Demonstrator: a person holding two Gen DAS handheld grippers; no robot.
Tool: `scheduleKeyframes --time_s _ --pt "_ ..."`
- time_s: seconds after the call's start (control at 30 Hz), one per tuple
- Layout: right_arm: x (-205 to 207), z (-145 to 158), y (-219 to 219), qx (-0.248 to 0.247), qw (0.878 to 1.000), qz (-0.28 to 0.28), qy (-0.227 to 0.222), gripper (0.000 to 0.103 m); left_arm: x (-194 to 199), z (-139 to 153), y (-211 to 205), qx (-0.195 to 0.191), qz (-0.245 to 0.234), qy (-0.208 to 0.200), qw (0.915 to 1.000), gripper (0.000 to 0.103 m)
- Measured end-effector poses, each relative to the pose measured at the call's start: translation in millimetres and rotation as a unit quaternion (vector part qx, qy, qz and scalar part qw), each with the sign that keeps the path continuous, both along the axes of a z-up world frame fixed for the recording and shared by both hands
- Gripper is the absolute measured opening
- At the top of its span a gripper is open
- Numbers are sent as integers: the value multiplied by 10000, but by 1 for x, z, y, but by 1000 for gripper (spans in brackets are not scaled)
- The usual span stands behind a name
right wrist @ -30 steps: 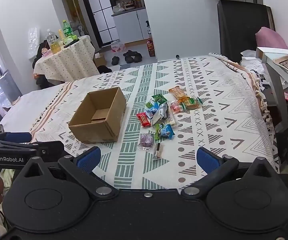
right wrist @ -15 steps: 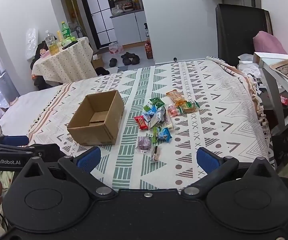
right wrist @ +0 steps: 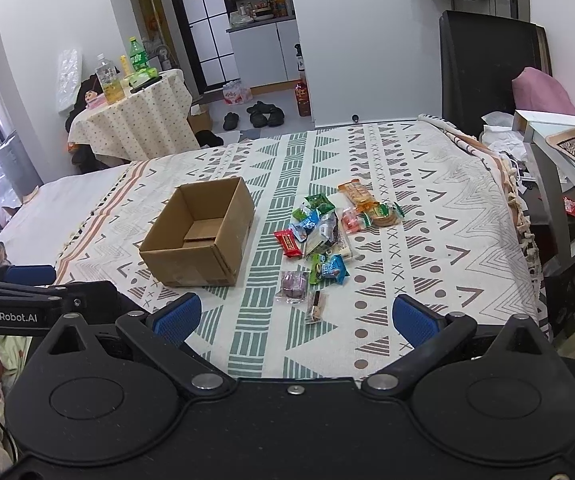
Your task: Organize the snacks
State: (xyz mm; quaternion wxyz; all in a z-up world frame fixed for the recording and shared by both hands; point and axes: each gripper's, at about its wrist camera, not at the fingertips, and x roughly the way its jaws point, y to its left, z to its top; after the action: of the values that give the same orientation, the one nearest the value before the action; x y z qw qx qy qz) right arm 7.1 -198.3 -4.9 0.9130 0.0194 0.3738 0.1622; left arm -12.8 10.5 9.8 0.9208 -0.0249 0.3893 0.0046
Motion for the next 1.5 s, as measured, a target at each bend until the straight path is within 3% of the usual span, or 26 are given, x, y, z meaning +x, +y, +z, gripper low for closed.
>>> scheduleKeyframes --time_s 1.5 --pt "5 4 3 -62 10000 -15 -9 103 9 8 3 -56 -20 -22 10000 102"
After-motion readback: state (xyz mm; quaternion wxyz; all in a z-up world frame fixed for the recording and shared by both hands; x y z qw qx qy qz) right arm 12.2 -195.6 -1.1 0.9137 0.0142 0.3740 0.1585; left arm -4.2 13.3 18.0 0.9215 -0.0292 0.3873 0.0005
